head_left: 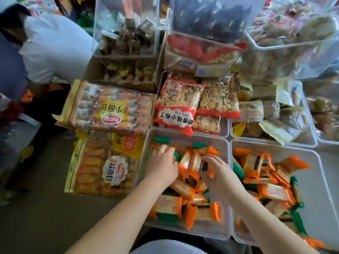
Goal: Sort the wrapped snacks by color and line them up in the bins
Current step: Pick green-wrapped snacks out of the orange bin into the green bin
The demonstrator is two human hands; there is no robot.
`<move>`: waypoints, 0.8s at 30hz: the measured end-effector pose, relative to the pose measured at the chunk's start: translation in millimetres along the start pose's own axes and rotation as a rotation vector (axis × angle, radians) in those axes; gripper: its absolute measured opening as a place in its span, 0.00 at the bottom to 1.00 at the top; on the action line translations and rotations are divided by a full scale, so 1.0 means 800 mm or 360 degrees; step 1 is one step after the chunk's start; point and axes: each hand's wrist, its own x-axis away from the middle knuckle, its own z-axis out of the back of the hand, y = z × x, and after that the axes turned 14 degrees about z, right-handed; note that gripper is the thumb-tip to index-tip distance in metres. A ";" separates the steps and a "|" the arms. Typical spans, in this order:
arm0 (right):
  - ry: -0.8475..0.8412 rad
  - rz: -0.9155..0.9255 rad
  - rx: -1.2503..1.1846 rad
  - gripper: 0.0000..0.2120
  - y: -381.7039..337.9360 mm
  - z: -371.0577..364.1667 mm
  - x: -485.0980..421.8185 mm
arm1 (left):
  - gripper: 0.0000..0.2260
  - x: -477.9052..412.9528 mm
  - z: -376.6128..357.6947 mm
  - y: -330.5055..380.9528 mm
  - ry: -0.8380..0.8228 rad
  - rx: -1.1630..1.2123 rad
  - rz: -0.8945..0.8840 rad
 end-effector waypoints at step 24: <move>-0.0488 -0.0040 0.0405 0.37 0.006 -0.020 0.003 | 0.24 -0.014 -0.019 0.034 -0.0026 0.0118 -0.0054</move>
